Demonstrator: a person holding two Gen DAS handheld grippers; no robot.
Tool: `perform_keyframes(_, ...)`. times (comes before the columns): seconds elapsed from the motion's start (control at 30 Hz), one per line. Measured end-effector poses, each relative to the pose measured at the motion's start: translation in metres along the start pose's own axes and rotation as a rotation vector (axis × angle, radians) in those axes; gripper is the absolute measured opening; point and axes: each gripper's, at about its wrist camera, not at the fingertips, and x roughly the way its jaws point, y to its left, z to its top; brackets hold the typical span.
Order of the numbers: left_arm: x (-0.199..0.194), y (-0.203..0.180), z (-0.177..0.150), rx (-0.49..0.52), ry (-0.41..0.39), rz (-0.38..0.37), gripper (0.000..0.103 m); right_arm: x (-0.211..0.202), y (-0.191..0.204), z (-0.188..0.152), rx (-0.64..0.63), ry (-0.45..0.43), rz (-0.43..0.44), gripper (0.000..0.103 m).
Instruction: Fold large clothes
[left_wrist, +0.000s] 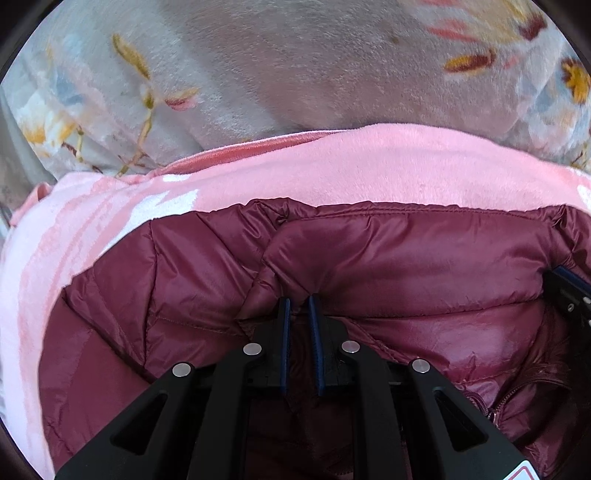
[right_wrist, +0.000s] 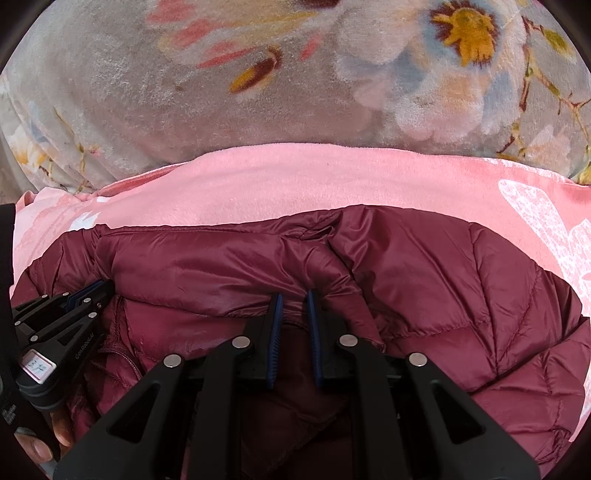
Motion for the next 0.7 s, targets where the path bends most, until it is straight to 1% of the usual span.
perform_keyframes(0.07,-0.003,-0.003,-0.001,0.016,-0.007,0.022,0.013,-0.002,-0.002,0.0,0.006,-0.002,0.013,0.012)
perform_keyframes(0.13,-0.01,0.003,-0.006,0.015,0.007,0.024,0.015,-0.018,-0.007,-0.003,0.023,0.006,0.026,0.013)
perform_keyframes(0.17,-0.021,0.009,-0.012,0.02,0.033,0.028,0.015,-0.041,-0.012,-0.008,0.045,0.015,0.034,0.013)
perform_keyframes(0.2,-0.036,0.017,-0.02,0.019,0.037,0.007,0.016,-0.068,-0.017,-0.014,0.058,-0.001,0.071,0.016)
perform_keyframes(0.23,-0.051,0.025,-0.027,0.013,0.03,-0.017,0.022,-0.101,-0.023,-0.025,0.056,-0.023,0.108,0.028)
perform_keyframes(0.27,-0.075,0.039,-0.041,-0.002,0.015,-0.048,0.04,-0.127,-0.029,-0.037,0.05,-0.041,0.118,0.036)
perform_keyframes(0.3,-0.096,0.053,-0.055,-0.012,0.003,-0.074,0.051,-0.155,-0.036,-0.052,0.045,-0.059,0.119,0.051)
perform_keyframes(0.33,-0.115,0.066,-0.07,-0.025,-0.007,-0.098,0.067,-0.192,-0.049,-0.076,0.043,-0.072,0.12,0.06)
perform_keyframes(0.37,-0.14,0.087,-0.095,-0.047,-0.015,-0.13,0.076,-0.217,-0.06,-0.096,0.047,-0.071,0.118,0.062)
perform_keyframes(0.4,-0.155,0.1,-0.113,-0.053,-0.007,-0.145,0.077,-0.242,-0.074,-0.12,0.06,-0.063,0.116,0.065)
perform_keyframes(0.43,-0.174,0.12,-0.141,-0.057,0.024,-0.159,0.078,-0.267,-0.091,-0.148,0.088,-0.047,0.109,0.07)
perform_keyframes(0.47,-0.181,0.129,-0.157,-0.059,0.047,-0.168,0.078,-0.284,-0.105,-0.17,0.117,-0.028,0.099,0.073)
perform_keyframes(0.5,-0.192,0.145,-0.181,-0.073,0.086,-0.176,0.078,-0.303,-0.121,-0.197,0.158,-0.009,0.086,0.074)
perform_keyframes(0.53,-0.202,0.165,-0.21,-0.11,0.12,-0.178,0.078,-0.315,-0.133,-0.216,0.192,0.004,0.08,0.075)
perform_keyframes(0.57,-0.208,0.18,-0.231,-0.149,0.147,-0.171,0.077,-0.33,-0.148,-0.244,0.239,0.027,0.073,0.075)
perform_keyframes(0.63,-0.215,0.2,-0.263,-0.22,0.186,-0.176,0.077,-0.351,-0.169,-0.29,0.331,0.075,0.047,0.076)
perform_keyframes(0.7,-0.223,0.22,-0.295,-0.32,0.225,-0.198,0.077,-0.362,-0.174,-0.318,0.381,0.087,0.055,0.076)
